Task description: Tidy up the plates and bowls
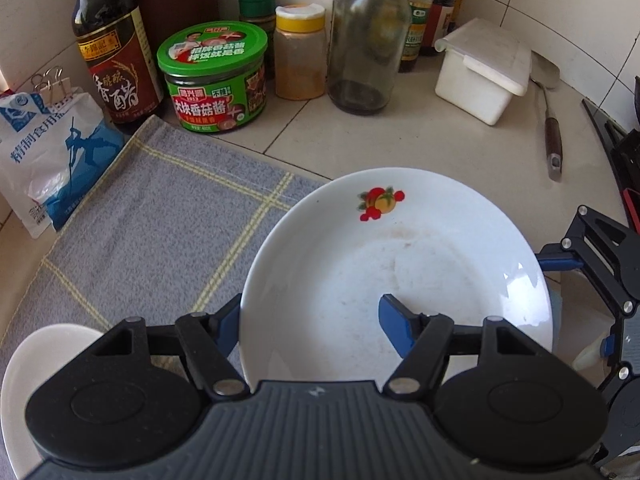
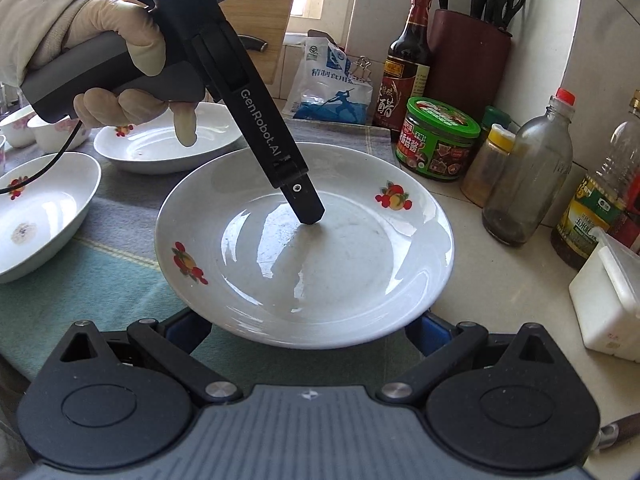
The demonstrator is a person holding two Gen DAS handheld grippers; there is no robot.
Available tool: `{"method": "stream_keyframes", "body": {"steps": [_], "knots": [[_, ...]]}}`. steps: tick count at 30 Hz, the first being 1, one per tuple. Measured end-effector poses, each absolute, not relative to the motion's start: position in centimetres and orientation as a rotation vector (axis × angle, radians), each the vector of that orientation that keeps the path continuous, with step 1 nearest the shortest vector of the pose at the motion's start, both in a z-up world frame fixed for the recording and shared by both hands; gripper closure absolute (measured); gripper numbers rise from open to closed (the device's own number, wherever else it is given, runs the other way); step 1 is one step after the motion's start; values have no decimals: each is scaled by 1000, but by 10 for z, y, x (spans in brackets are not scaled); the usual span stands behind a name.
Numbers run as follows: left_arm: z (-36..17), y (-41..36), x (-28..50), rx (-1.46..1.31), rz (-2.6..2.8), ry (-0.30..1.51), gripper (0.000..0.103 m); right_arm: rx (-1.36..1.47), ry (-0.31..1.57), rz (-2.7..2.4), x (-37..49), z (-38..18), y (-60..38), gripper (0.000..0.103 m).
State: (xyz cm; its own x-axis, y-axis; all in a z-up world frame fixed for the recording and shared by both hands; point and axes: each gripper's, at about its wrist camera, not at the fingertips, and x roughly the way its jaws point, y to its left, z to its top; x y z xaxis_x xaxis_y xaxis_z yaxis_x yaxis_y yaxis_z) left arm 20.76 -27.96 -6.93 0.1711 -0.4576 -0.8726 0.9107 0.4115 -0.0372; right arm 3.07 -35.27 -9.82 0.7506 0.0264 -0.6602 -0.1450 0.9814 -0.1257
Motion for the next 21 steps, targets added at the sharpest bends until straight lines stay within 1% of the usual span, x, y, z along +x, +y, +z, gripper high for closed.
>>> {"method": "stream_keyframes", "body": {"steps": [14,21], "knots": [[-88,-297,231,571,-1044,969,33,-144,750,87,57,-107,-370,0],[-89,-298,231,566,-1049,960,33,-138,755,82,58,-106,-371,0]]}}
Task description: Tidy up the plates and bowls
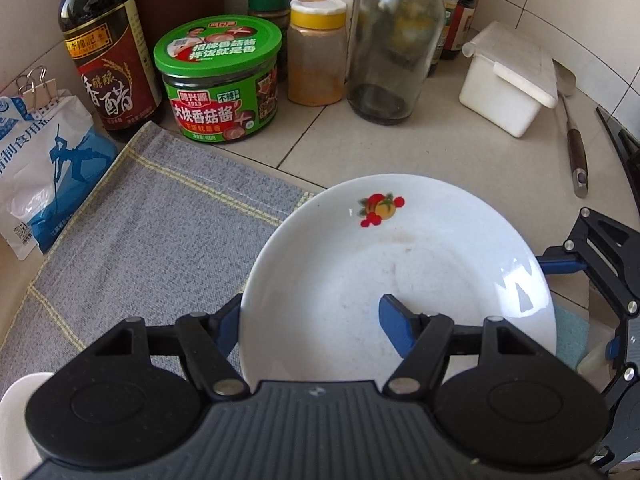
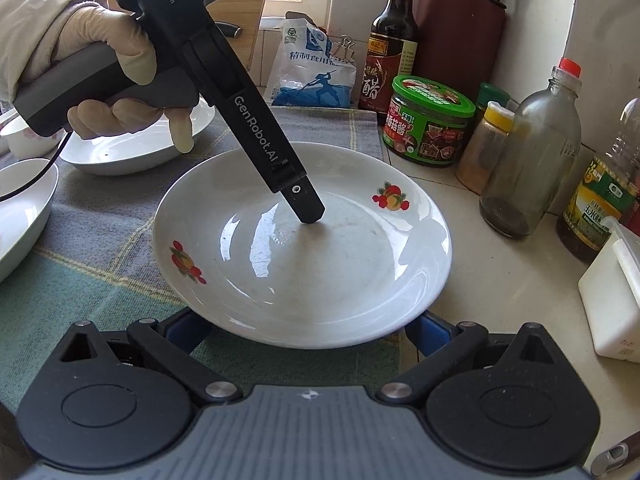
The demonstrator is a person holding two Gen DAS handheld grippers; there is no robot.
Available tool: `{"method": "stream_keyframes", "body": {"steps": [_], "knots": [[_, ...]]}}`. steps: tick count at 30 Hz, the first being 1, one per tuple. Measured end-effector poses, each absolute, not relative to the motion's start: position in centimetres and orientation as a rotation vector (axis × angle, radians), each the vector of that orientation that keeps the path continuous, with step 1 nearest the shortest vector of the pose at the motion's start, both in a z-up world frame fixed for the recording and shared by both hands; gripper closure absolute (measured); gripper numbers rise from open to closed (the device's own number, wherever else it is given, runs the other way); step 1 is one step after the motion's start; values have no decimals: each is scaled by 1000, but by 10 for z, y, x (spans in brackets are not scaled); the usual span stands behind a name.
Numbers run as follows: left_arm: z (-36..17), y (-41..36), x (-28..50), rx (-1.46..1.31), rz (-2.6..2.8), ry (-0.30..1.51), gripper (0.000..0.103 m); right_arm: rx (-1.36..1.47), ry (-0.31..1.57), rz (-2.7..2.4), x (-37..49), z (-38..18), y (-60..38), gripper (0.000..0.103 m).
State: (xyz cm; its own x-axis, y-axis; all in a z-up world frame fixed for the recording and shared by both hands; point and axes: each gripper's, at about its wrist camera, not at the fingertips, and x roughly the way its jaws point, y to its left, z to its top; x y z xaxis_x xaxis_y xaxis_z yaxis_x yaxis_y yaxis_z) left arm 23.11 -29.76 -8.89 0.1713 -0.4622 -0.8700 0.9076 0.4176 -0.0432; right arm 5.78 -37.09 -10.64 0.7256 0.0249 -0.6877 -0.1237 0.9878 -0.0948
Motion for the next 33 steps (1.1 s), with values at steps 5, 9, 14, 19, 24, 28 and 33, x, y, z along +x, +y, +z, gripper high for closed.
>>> {"method": "stream_keyframes", "body": {"steps": [5,9,14,19,24,28,33], "knots": [[-87,-297,231,555,-1043,961,29,-146,763,78,58,-106,-370,0],[-76,-292,225,543,-1030,927,22,-143,765,74,55,-102,-370,0],[-60,-282,214,533,-1020,898,20,-132,753,68,42,-96,-367,0],[-44,-269,199,516,-993,856,16,-119,740,74,27,-90,-359,0],[-29,-251,184,480,-973,831,13,-111,717,77,9,-81,-349,0],[-17,-236,165,451,-956,801,12,-101,701,84,-6,-74,-344,0],[-4,-218,139,421,-940,770,10,-101,684,95,-24,-66,-336,0]]}}
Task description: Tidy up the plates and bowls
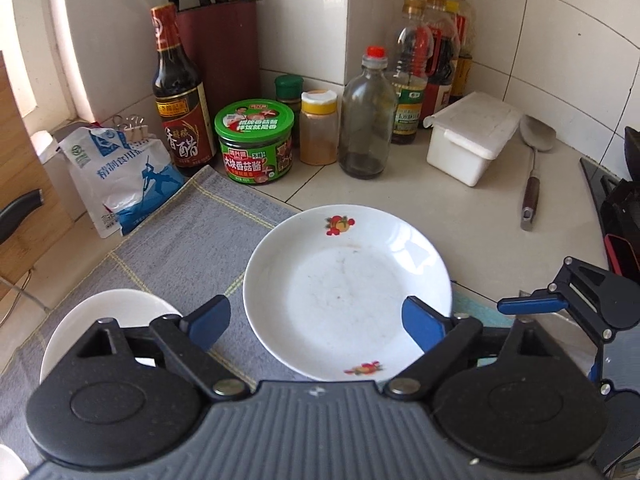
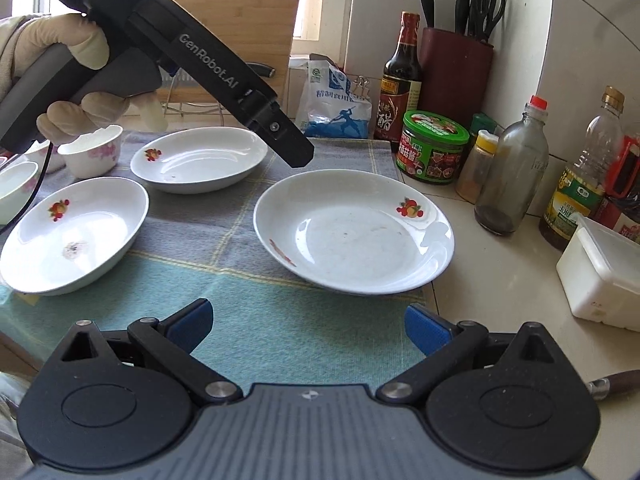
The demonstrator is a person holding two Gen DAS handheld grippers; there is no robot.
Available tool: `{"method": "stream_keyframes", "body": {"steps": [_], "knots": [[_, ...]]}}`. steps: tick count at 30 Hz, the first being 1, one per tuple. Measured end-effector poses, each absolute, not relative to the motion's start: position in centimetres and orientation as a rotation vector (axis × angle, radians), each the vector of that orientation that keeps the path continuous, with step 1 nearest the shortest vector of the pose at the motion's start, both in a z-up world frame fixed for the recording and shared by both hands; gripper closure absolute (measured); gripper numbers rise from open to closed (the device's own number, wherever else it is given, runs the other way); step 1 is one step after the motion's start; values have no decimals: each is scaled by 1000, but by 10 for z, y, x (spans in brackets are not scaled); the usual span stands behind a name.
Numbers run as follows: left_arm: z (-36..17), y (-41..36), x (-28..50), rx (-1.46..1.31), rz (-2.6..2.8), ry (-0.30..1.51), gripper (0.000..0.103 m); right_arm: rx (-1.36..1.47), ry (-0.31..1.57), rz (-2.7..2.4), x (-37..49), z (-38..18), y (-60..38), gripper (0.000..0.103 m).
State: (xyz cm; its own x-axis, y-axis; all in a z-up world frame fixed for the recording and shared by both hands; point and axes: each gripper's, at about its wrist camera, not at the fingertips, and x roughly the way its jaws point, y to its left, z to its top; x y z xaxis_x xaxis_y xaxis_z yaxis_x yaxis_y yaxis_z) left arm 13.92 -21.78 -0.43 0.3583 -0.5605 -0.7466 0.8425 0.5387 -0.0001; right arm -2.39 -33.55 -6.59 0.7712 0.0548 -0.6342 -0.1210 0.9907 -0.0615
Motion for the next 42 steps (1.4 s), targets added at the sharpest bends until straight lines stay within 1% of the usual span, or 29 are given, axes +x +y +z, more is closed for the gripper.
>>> {"method": "stream_keyframes", "body": {"steps": [10,12,21,34,42], "knots": [[9,-175,91,347,-868,738,8,-118,640,153,-52,-54,-315,0],[8,-161,81,322,-839,737,7,-114,635,169,-55,-53,-311,0],[1,-103,49,210,-663,765,6,-147,617,263,-64,-50,-288,0],[-15,-36,62,185,-473,845,6,-177,671,430,-23,-83,-230,0],[-23,-15,79,199,-445,867,6,-196,704,504,-5,-100,-198,0]]}}
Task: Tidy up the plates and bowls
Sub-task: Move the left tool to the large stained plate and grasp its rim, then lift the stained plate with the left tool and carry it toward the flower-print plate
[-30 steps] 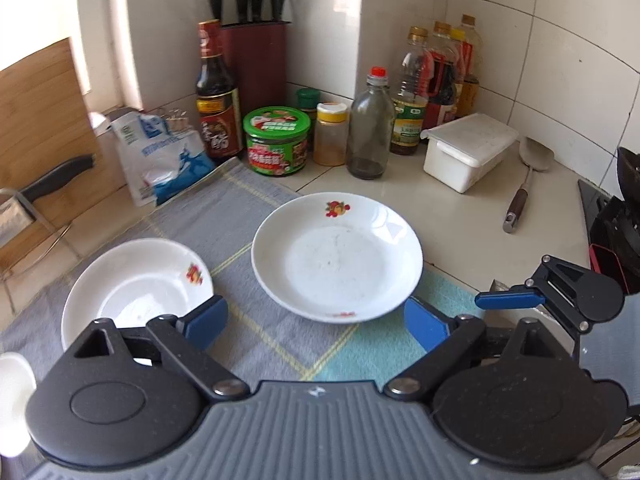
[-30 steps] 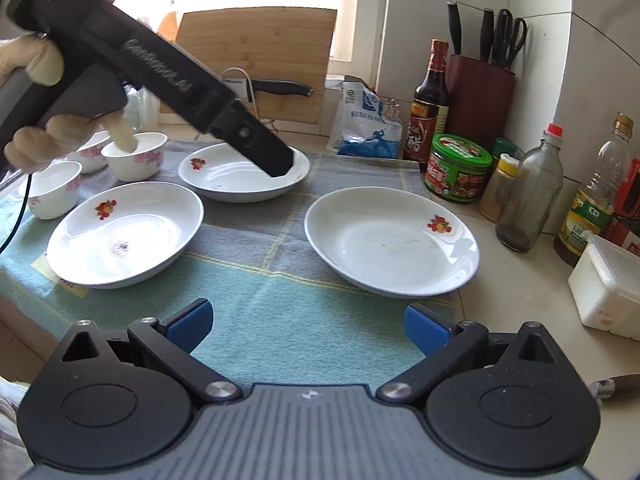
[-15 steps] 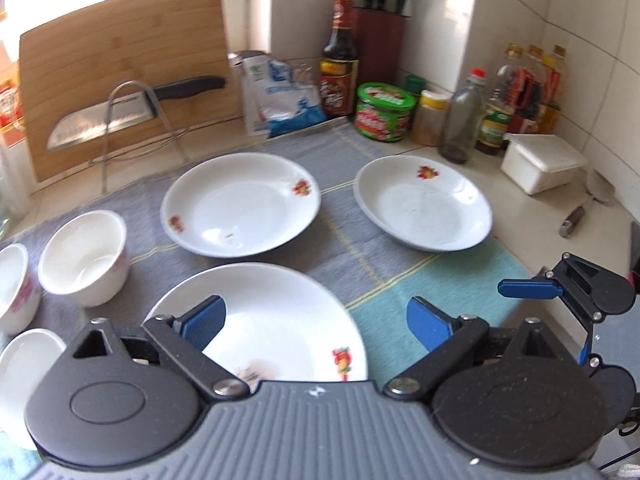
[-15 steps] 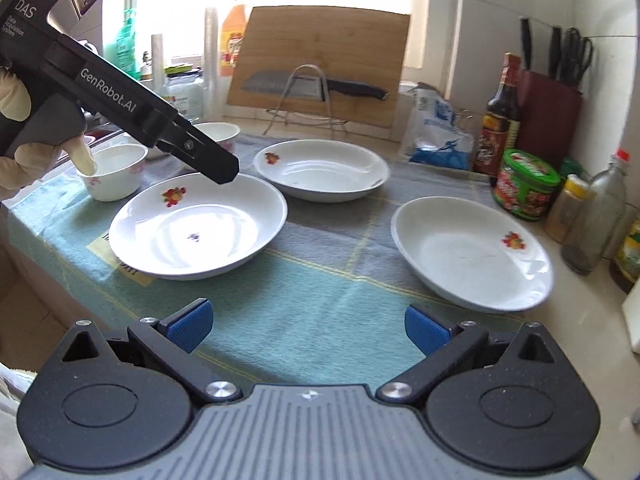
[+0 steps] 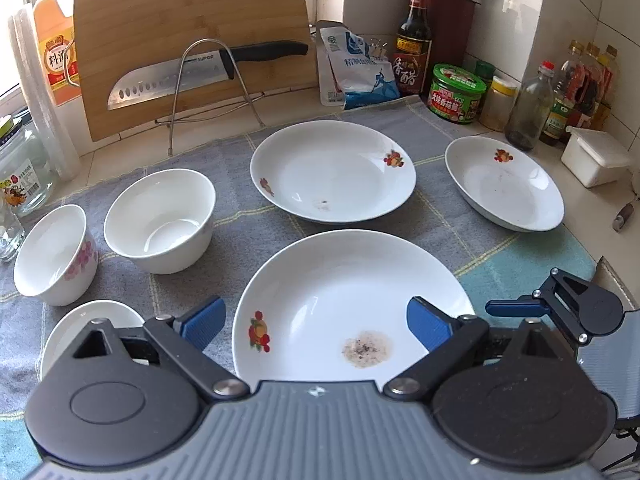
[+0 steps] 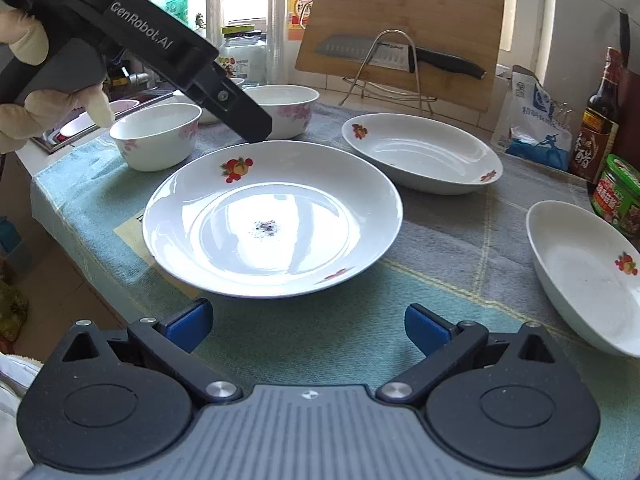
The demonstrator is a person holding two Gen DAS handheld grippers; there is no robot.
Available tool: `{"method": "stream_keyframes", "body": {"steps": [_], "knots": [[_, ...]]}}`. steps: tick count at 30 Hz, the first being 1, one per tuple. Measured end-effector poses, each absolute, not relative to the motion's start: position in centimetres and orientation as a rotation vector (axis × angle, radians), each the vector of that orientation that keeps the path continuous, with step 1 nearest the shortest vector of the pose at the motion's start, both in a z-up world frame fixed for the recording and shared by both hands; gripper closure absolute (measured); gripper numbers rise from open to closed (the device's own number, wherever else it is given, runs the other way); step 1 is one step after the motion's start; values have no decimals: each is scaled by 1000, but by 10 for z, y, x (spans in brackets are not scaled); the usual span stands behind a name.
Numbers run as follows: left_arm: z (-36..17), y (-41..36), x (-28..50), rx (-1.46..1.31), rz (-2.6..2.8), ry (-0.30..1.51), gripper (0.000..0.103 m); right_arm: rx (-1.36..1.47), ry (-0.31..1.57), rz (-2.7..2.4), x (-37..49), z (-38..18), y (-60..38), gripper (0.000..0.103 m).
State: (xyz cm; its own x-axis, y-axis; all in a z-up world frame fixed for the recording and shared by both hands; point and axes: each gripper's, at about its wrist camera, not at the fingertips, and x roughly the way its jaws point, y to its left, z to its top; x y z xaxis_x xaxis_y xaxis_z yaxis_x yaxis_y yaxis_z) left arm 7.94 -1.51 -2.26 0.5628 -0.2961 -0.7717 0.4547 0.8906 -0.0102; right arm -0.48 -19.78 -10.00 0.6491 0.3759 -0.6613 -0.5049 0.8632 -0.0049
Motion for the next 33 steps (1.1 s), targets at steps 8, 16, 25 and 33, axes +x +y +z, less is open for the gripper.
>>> {"method": "stream_keyframes", "body": {"steps": [8,16,25,33], "knots": [[-29,-11,96,222,-465,891,6,-197,692,528,0,-110,-185,0],[-38,-15,118,256,-539,936,6,-187,670,530,-2,-111,-188,0],[-56,-24,146,329,-664,1035,9,-191,677,511,-1,-111,-177,0],[-63,-24,165,356,-794,1103,24,-188,692,486,2,-110,-168,0]]}}
